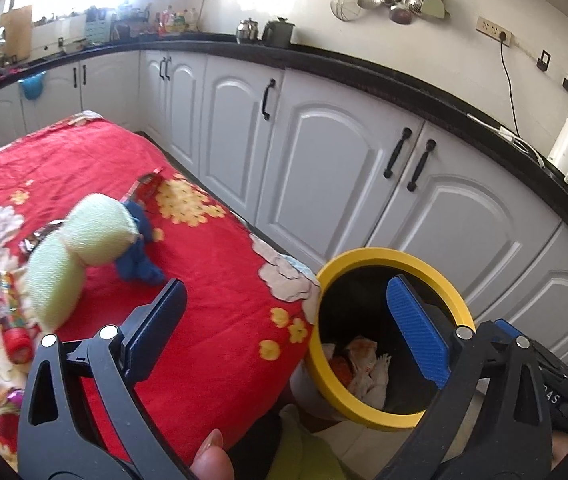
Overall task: Collect trash
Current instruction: 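Move both tools back to the table toward the green sponge and blue glove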
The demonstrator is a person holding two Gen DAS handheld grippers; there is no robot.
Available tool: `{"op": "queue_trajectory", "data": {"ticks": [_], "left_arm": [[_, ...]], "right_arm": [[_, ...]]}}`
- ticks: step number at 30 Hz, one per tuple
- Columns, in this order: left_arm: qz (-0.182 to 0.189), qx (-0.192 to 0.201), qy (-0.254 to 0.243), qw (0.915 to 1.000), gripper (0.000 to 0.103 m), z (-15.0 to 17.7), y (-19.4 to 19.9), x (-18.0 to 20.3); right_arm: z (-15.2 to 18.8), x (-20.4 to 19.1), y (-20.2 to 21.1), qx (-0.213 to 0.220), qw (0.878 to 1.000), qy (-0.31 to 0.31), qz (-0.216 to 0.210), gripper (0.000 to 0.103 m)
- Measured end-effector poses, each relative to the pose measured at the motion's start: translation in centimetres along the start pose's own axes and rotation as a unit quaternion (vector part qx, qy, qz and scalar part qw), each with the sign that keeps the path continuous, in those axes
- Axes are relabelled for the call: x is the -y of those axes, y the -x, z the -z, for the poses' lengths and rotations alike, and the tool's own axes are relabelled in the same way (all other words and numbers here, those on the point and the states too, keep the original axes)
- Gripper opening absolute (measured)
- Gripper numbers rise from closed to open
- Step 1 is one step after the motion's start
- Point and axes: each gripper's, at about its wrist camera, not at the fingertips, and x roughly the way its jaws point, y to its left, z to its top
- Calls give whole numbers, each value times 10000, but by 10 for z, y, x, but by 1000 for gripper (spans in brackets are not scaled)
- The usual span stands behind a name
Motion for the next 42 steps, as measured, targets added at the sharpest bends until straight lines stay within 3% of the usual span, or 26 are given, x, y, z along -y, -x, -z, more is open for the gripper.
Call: {"op": "queue_trajectory", "data": {"ticks": [10,42], "left_arm": [[-240,331,67,9991,92,-7,28,-26],[-640,917,895,9897,92,-20,80,-121]], "right_arm": [[-7,-46,13,197,9981,497,-319,76],[-11,-164,7,149,9838,1507,-963,82]]}}
